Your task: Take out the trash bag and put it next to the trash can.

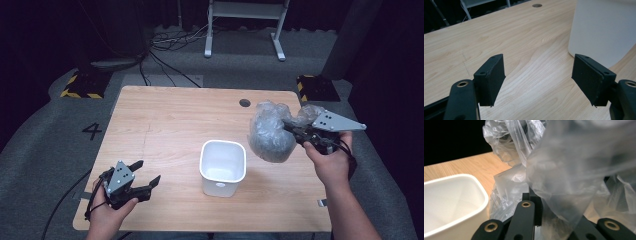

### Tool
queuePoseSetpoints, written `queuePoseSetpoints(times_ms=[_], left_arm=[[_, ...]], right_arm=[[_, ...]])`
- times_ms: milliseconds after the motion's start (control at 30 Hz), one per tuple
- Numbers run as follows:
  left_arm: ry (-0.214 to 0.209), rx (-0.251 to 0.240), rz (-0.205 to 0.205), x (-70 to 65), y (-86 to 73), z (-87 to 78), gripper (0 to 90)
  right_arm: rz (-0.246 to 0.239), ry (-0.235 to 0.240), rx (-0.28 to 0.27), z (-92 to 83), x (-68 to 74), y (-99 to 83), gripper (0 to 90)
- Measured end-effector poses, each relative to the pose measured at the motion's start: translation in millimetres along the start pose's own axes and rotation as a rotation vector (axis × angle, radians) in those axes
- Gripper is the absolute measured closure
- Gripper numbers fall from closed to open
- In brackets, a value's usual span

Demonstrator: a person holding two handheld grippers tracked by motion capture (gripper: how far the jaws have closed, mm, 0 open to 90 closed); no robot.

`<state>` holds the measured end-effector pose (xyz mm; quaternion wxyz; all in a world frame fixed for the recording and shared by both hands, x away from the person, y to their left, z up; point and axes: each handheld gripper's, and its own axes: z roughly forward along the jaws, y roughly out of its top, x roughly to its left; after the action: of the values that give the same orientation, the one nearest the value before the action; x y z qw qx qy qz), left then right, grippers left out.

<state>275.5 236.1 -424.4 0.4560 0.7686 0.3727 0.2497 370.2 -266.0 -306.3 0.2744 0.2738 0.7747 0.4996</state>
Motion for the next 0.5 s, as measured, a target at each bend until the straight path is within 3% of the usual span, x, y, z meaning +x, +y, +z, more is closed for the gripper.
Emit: queuePoseSetpoints(times_ms=[200,500], left_arm=[[-0.001,0.01,-0.018,2.3,-4.6,3.2,26.2],[-0.009,0.022,-0.019,1.9,-7.2,7.7,26.2]], right_arm=[[0.049,0.023,0.057,27.8,-3.5,-24.2,88.5],[0.073,0.087,0.135,66.0,6.5,-48.0,87.3]])
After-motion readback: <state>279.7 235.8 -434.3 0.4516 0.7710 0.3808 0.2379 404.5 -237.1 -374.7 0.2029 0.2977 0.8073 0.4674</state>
